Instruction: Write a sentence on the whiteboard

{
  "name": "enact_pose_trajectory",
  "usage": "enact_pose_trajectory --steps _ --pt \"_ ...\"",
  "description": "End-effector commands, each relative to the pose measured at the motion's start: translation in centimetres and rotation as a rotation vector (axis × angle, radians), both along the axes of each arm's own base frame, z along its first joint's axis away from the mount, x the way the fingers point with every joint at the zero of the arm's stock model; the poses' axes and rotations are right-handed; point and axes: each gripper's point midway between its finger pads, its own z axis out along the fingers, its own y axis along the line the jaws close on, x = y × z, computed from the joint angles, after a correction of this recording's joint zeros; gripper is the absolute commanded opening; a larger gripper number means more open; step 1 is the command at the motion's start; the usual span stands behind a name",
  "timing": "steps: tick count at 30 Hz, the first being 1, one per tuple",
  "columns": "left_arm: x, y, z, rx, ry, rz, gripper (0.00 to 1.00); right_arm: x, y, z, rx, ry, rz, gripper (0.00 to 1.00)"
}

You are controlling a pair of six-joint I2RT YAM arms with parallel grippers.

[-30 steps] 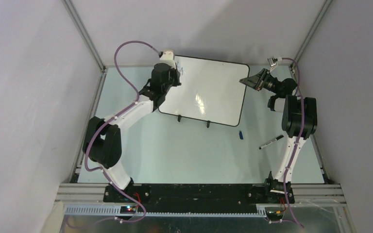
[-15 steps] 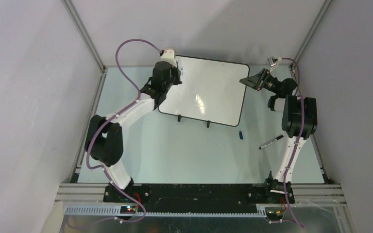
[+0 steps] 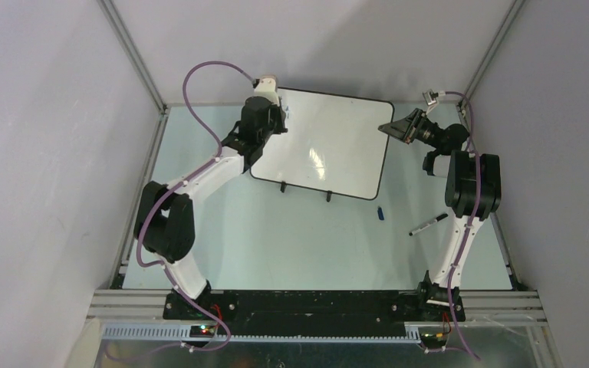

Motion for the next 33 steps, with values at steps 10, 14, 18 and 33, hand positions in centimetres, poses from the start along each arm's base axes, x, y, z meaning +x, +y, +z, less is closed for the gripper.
enact_pose_trajectory --steps 10,14,18,33 --pt "0.9 -1.0 2.5 -0.014 -0.056 -0.016 0.00 -0.8 -0.3 3.3 -0.006 -0.084 -0.008 0.00" --pt "0.9 -1.4 2.6 -0.021 -0.058 -0.029 0.00 -0.8 -0.3 3.3 -0.006 -0.085 -0.008 0.00" --pt "0.8 -1.6 2.6 -0.024 -0.058 -0.039 0.00 -0.8 -0.3 3.2 -0.005 -0.083 -0.009 0.00" --pt "0.8 -2.3 3.1 -0.035 -0.068 -0.062 0.00 -0.8 -0.3 3.2 -0.007 -0.082 -0.006 0.00"
